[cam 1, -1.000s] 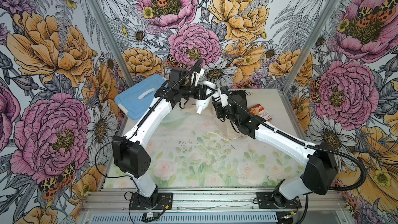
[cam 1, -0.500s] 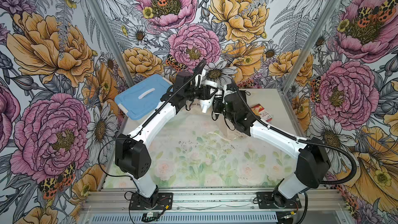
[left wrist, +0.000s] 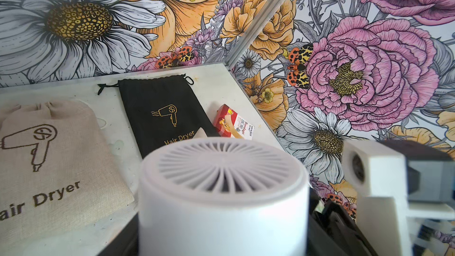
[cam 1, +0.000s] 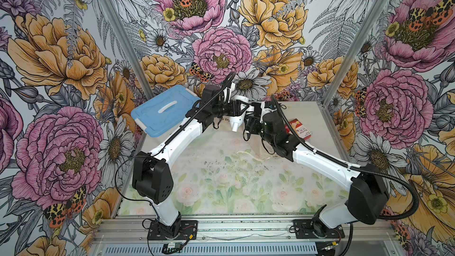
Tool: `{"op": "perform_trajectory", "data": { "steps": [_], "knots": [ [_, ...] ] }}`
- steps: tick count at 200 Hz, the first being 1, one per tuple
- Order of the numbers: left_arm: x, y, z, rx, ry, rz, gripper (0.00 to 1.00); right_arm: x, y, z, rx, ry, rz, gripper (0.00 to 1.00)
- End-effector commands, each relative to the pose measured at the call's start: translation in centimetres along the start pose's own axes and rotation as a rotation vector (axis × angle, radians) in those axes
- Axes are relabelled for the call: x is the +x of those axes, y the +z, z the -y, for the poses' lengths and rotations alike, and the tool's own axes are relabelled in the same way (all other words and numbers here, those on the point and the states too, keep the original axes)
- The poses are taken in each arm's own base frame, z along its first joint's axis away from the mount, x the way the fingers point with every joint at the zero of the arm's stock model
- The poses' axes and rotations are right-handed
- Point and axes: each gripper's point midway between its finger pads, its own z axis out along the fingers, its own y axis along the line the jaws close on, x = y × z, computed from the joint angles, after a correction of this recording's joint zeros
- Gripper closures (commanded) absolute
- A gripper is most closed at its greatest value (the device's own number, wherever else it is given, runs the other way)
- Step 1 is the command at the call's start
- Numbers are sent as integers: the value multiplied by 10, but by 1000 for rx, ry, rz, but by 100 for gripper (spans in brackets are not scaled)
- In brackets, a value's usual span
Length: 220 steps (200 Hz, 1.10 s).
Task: Pack away hair dryers
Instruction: Fold the hair dryer.
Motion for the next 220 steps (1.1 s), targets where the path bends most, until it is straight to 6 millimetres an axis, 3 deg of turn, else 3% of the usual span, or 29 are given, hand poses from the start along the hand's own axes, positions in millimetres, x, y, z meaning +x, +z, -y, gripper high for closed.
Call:
{"op": "perform_trajectory", "data": {
  "steps": [1, 37, 59, 114, 152, 220],
  "knots": [
    [-8, 0, -2, 16, -14, 25, 66, -5, -24, -20, -95, -46, 15, 27],
    [-15, -4, -16, -9, -29, 38, 66, -3, -50, 8, -27, -72, 40, 27],
    [-15, -8, -19, -10, -34, 39, 66, -4, -54, 32, 13, -50, 37, 28],
    [-8, -15, 4, 30, -27, 29, 65, -2, -22, 73, 45, -22, -35, 28],
    [0, -12, 20, 52, -8, 17, 65, 1, -1, 64, -12, 39, -53, 29],
    [2, 3, 26, 76, -5, 1, 65, 24, 8, 6, -186, 199, -64, 31]
  ]
}}
